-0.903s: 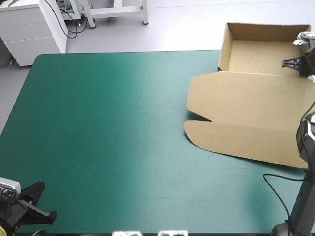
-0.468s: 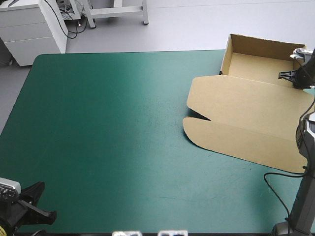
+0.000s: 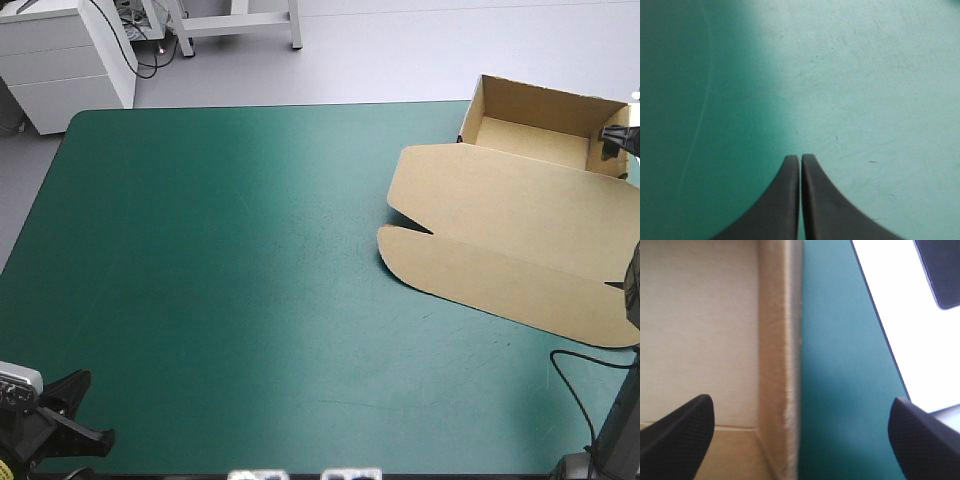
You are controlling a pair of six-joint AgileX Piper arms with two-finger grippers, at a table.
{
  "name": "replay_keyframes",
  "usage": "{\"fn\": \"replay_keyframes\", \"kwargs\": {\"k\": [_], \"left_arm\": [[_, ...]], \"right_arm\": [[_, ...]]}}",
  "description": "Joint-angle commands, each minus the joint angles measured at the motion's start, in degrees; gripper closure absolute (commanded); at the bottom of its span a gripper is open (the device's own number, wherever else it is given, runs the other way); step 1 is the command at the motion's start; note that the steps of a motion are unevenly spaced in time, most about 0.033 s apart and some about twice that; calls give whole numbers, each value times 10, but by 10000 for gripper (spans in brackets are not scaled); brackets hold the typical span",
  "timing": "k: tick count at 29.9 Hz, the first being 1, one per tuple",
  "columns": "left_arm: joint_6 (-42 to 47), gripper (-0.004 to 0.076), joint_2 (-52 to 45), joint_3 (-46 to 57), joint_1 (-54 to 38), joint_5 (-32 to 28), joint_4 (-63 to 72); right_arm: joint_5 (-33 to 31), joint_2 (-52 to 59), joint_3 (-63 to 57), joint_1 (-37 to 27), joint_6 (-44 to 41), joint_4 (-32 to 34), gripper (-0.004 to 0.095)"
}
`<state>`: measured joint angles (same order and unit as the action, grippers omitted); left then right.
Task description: Fold the box
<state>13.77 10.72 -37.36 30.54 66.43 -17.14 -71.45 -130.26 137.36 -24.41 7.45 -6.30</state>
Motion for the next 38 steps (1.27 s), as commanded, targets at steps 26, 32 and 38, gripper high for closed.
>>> {"fn": "replay_keyframes", "kwargs": {"k": [26, 32, 38], "left_arm": [[5, 731, 9, -12, 3, -34, -22], [5, 731, 9, -12, 3, -33, -22], [5, 731, 9, -12, 3, -33, -21]], "right_arm": [[-1, 318, -144, 465, 70, -80, 908], [60, 366, -308, 541, 20, 102, 908], [192, 469, -477, 544, -7, 119, 908]]}}
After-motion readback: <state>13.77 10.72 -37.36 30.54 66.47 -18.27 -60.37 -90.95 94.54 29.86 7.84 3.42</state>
